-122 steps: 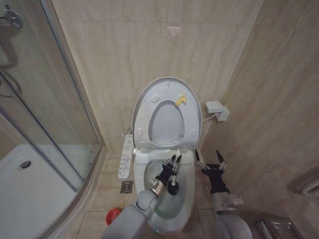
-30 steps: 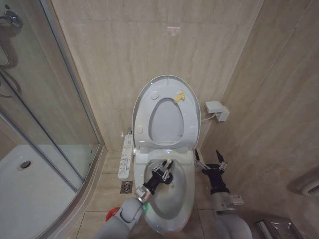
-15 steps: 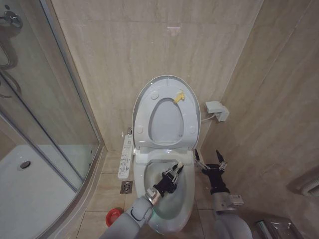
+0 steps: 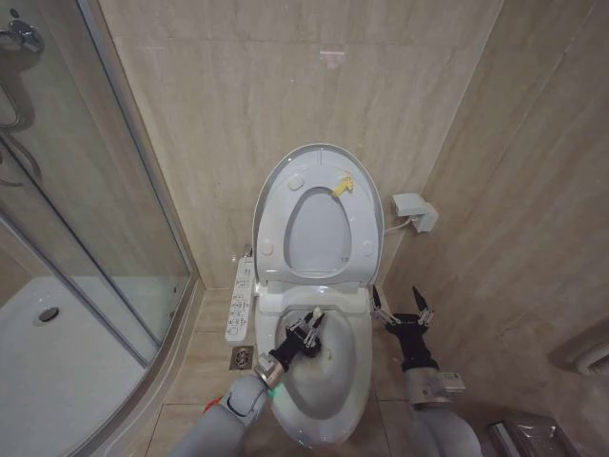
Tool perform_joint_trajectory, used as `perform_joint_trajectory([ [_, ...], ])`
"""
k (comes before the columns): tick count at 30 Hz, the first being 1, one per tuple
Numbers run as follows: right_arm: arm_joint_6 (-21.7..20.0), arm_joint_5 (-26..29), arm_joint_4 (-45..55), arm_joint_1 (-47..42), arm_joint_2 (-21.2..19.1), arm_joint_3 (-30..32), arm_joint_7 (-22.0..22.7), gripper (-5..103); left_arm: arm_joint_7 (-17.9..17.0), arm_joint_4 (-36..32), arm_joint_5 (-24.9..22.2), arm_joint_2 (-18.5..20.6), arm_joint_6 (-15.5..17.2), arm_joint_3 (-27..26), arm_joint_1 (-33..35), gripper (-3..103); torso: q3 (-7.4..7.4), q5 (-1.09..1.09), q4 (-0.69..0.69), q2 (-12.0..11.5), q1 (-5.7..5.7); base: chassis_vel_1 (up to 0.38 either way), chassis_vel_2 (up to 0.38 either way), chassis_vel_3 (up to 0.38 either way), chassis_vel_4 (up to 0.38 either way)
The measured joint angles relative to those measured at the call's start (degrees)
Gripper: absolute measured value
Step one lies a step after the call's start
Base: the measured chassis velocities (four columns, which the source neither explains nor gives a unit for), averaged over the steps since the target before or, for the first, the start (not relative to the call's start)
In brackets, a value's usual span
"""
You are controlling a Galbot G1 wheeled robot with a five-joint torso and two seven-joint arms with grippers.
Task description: Open the toilet lid, clean the toilet bowl with a toilet brush, close the toilet lid, and flush.
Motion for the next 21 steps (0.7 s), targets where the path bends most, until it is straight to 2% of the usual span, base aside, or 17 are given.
perform_joint_trajectory([
  [5,0.0,0.0,0.0,0.0,0.0,0.0,0.0,100,-0.4,-1.3,0.8,-1.6,-0.2,1.2,0.2,21,0.00,0.00,0.00,0.0,0.00,0.000,0.000,0.000,0.000],
  [10,0.0,0.0,0.0,0.0,0.0,0.0,0.0,100,-0.2,0.4,-0.2,-2.8,-0.3,2.2,0.0,21,0.00,0.00,0.00,0.0,0.00,0.000,0.000,0.000,0.000],
  [17,0.0,0.0,0.0,0.0,0.0,0.0,0.0,100,0.1,5.0,0.3,-2.6,-1.5,0.8,-0.6,21,-0.01,0.00,0.00,0.0,0.00,0.000,0.000,0.000,0.000],
  [21,0.0,0.0,0.0,0.0,0.0,0.0,0.0,100,-0.2,3.8,0.6,-2.4,-1.6,0.9,-0.6,21,0.00,0.01,0.01,0.0,0.01,0.000,0.000,0.000,0.000],
])
